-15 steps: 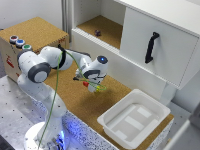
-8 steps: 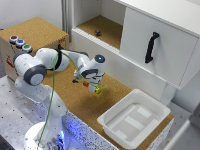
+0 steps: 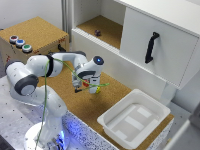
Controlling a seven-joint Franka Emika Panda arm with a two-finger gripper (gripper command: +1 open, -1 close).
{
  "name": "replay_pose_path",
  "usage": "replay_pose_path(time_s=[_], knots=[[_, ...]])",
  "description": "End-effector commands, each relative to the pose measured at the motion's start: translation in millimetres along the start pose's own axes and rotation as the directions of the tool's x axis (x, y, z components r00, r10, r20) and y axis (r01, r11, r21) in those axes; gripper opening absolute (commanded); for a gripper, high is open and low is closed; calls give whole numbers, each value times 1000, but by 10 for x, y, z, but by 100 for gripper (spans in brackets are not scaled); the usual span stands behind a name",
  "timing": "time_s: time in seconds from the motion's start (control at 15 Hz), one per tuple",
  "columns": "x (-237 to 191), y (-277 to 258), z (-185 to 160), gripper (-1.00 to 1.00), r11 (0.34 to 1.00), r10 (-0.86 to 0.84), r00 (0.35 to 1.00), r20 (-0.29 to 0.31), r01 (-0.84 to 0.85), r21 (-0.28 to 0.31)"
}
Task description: Put the yellow block on the table
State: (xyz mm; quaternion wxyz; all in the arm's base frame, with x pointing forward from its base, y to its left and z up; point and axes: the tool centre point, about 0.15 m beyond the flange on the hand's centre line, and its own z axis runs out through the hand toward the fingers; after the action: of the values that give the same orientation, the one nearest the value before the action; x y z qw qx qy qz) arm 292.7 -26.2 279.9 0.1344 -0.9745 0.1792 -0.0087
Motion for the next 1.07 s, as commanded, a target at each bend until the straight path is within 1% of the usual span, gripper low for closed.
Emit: replay_pose_path(time_s=[0.0,0.13,0.2,0.27,0.33,0.4,0.47,0.53,0.6,0.67,0.73,0.87,1.0], knots=[[45,-301,-34,100,855,-453,866,210,489,-173],[-50,-508,81,100,721,-610,750,258,659,-211],[-67,-558,130,100,678,-657,705,266,708,-199],[-61,-593,171,100,658,-681,684,261,728,-191],[-32,-601,195,100,658,-692,682,238,731,-183],[-9,-605,207,100,659,-692,688,216,725,-199],[75,-599,251,100,689,-674,717,178,697,-200],[135,-594,279,100,707,-660,734,161,679,-199],[193,-584,285,-100,725,-644,752,138,658,-202],[273,-562,287,-100,751,-621,775,117,631,-197],[341,-544,284,-100,771,-605,790,103,613,-173],[442,-534,294,-100,788,-587,806,78,590,-174],[517,-547,320,-100,793,-578,813,72,580,-184]])
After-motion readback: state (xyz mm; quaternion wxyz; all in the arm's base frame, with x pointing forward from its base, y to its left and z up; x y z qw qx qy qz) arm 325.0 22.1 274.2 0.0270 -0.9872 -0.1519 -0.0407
